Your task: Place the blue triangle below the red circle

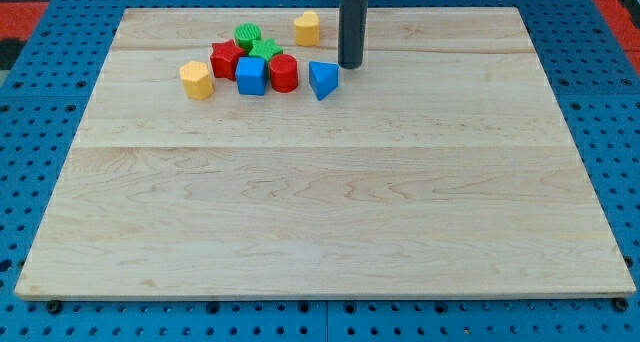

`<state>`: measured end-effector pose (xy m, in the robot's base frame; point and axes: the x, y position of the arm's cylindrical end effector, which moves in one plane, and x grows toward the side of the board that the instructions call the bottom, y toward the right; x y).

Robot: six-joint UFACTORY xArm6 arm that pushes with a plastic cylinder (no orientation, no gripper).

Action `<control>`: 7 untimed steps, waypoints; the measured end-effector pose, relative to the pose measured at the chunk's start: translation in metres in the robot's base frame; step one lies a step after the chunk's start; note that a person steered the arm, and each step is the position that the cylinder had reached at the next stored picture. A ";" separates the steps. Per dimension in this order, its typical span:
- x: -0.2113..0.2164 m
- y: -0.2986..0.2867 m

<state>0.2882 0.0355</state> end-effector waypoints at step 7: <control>0.100 -0.042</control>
